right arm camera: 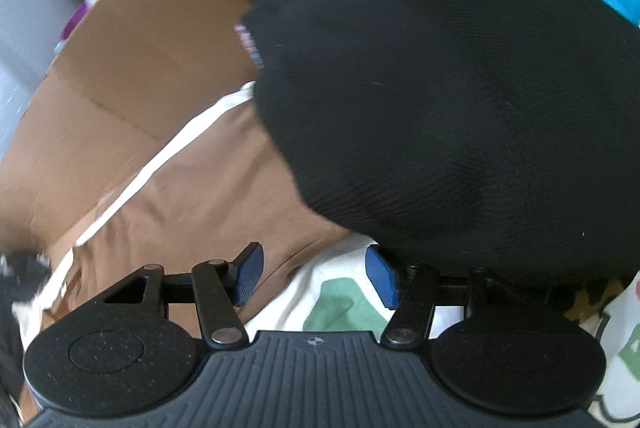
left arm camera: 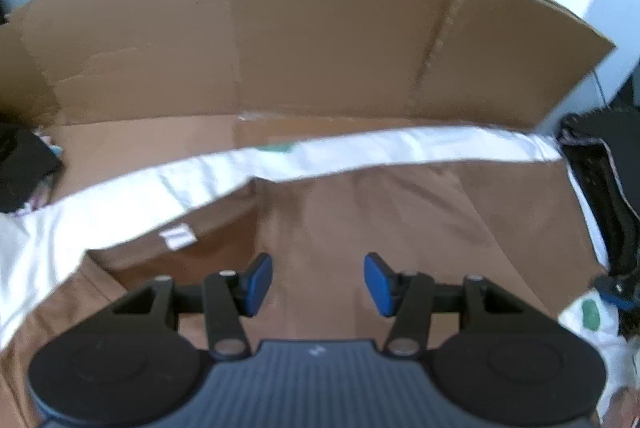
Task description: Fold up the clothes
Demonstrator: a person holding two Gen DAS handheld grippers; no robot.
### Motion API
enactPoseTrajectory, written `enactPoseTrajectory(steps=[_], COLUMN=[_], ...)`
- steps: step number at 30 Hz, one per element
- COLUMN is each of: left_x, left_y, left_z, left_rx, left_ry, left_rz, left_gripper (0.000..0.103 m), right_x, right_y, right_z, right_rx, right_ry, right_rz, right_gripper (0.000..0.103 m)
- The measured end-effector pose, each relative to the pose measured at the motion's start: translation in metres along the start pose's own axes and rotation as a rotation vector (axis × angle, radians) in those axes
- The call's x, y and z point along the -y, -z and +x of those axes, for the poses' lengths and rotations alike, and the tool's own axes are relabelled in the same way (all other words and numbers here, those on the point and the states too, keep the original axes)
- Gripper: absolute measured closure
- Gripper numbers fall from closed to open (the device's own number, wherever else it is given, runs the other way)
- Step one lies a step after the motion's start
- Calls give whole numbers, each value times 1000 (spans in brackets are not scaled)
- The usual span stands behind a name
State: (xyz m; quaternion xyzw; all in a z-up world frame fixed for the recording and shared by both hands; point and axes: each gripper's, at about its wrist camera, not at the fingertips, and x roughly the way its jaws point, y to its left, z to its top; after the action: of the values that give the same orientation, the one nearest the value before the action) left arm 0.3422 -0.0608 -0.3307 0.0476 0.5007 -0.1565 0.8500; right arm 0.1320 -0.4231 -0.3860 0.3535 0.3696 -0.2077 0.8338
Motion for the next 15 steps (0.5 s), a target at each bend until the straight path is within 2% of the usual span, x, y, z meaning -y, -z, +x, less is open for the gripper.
enactPoseTrajectory(steps=[6,15], left_x=[19,31], left_y=[13,21], left_z=[5,10], left_rx=[-11,-11], left_ry=[27,59], left_rz=[61,87], left_gripper=[49,50], right_x=[-2,-7], right_y=[-10,-18], right_z=[12,32], right_rx=[18,-16], right_ry=[10,53], right_rz=[23,98], right_gripper=[55,55])
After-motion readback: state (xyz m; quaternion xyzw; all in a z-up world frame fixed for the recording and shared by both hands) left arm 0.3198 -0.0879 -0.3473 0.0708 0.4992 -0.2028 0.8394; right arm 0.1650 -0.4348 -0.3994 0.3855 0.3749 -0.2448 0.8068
